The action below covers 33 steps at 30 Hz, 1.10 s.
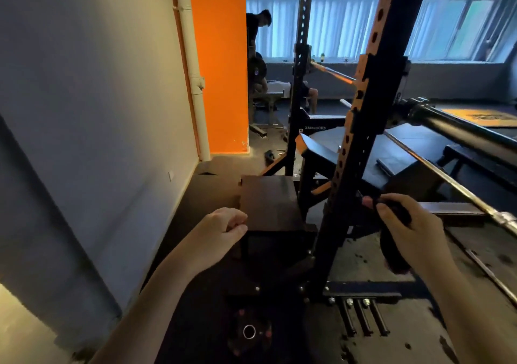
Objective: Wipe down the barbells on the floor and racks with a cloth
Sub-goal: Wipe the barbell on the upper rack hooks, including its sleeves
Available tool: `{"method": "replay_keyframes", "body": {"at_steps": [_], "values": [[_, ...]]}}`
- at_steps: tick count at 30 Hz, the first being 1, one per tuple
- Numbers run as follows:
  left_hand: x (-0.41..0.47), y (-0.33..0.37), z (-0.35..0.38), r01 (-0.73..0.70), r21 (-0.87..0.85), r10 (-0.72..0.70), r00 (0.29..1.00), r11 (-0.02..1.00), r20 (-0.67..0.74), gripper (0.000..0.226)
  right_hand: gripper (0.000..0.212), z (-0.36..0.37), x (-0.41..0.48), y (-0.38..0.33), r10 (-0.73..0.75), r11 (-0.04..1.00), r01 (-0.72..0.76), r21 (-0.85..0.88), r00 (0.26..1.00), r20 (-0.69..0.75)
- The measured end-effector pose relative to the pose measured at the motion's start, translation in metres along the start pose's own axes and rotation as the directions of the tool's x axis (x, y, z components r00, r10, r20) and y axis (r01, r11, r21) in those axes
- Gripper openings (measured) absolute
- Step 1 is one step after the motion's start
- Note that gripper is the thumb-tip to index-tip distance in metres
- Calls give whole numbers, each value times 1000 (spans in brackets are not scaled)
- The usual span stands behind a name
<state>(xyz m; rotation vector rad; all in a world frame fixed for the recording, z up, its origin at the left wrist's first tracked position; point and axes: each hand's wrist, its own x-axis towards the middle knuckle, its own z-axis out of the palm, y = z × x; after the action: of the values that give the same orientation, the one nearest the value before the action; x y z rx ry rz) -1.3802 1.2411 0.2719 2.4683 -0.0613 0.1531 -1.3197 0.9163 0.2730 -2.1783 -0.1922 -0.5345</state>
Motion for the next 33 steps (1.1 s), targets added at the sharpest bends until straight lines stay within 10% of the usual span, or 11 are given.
{"method": "replay_keyframes", "body": {"at_steps": [18,33], "values": [[290,-157,-57,-95,-183,135,966,979,221,32,18,226,167,-58,70,995,-78,-69,992,-106],[631,-245,-45,-349,-348,479,761,870,437,24,14,434,341,-47,296,915,-391,-97,816,-497]]}}
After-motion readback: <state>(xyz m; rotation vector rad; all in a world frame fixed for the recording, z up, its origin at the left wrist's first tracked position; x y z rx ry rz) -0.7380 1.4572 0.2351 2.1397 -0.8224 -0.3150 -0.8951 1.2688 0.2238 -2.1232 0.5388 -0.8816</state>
